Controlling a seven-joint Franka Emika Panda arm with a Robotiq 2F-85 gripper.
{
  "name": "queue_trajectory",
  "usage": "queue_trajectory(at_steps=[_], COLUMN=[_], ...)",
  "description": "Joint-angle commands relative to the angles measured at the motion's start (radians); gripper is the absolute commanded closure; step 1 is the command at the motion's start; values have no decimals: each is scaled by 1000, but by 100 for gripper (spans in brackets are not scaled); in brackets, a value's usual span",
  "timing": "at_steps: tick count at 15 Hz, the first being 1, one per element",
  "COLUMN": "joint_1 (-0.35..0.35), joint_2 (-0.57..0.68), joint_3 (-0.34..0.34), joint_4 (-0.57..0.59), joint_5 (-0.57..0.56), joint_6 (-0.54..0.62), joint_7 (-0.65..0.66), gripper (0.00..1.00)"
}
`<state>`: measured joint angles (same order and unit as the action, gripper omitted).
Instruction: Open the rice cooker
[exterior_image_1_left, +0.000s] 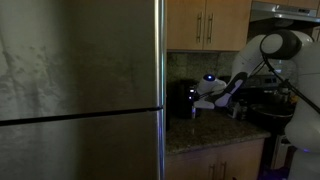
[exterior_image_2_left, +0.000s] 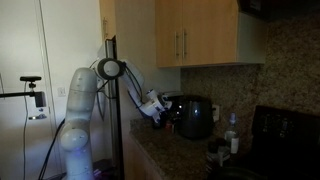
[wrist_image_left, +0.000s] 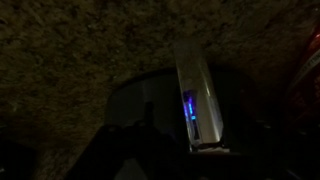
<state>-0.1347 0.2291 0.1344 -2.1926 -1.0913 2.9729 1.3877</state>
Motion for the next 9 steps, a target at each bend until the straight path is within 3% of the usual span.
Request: queue_trajectory(at_steps=[1, 6, 7, 9], joint_1=[32, 49, 47, 43], joint_2=[39, 64, 64, 59], joint_3=[-38, -49, -51, -53], joint_4=[51, 90, 90, 92], joint_5=[-139, -324, -352, -414], joint_6=[24, 11, 7, 3], joint_7=[123, 279, 295, 346], gripper=[61, 98, 94, 94])
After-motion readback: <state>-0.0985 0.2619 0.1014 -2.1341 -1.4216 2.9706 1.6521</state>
